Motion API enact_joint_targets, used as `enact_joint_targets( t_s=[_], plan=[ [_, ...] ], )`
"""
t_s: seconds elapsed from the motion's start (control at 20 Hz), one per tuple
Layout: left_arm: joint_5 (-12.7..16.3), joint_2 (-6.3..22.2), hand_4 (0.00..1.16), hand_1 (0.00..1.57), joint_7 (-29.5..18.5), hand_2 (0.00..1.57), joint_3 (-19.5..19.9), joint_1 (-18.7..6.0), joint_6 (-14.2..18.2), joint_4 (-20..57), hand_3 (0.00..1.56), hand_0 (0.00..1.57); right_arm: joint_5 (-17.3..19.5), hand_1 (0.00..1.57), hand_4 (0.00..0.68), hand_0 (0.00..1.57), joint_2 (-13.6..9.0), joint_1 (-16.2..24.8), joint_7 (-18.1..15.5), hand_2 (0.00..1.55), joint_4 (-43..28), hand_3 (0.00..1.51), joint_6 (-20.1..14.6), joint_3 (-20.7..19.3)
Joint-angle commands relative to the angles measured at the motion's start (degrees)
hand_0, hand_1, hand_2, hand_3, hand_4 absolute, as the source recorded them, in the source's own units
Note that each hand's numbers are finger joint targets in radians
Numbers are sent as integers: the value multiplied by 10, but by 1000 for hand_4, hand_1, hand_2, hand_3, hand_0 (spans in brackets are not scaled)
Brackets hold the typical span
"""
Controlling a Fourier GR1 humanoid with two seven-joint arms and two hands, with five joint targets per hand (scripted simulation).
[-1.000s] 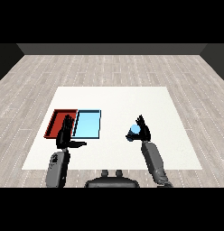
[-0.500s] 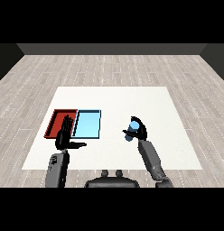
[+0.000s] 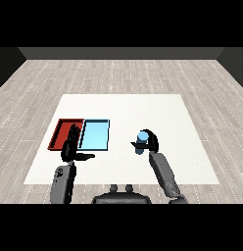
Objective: Pick the blue can and put it in the blue box
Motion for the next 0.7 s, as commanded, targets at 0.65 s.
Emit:
enact_joint_targets(
  t_s=[0.65],
  plan=[
    [16, -20, 0, 0, 45, 0, -38, -7, -22, 4, 0, 0, 51, 1465, 635, 1465, 5, -43, 84, 1453, -182, 1429, -23, 80]
  ],
)
